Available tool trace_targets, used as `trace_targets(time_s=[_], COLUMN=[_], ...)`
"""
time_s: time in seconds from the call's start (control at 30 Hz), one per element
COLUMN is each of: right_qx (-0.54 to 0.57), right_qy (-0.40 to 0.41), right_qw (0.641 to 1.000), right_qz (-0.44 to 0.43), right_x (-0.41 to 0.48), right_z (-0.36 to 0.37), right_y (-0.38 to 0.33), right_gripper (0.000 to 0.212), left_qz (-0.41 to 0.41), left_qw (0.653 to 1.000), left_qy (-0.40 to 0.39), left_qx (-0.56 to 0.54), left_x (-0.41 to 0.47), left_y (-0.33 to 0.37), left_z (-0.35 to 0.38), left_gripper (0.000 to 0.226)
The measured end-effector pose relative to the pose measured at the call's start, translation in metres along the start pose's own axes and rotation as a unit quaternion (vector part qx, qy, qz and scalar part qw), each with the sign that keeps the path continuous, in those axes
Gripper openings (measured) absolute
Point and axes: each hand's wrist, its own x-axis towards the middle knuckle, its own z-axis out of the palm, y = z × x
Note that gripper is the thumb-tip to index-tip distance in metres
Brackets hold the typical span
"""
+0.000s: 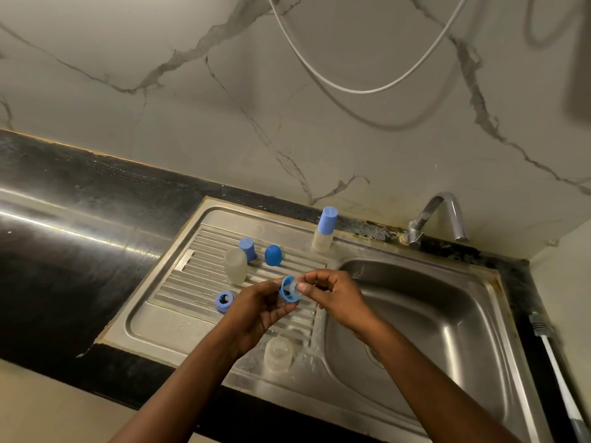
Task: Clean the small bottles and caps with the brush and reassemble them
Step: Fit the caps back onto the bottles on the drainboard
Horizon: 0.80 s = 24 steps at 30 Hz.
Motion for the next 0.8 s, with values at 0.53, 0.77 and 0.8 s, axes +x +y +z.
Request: trace_targets(time_s=[0.53, 0.77, 0.8], right_qx=[-0.070, -0.123, -0.122], right_qy=[0.006, -0.009, -0.003], right_qw=[0.997, 0.992, 0.992], right_qz=[-0.027, -0.029, -0.030], right_x=[-0.003, -0.009, -0.009], right_z=[-0.003, -0.002, -0.003], right_y=[-0.006, -0.012, -0.014], right_gripper=[0.045, 0.061, 0.060], left_qz=[-0.035, -0.021, -0.021], left_qw=[0.998, 0.999, 0.999], left_qy=[-0.015, 0.008, 0.010], left_qx=[-0.049, -0.028, -0.035], left_x=[0.000, 0.000, 0.000], left_y=[0.001, 0.002, 0.002], left_z=[0.004, 0.008, 0.008], left_gripper=[0.032, 0.027, 0.027])
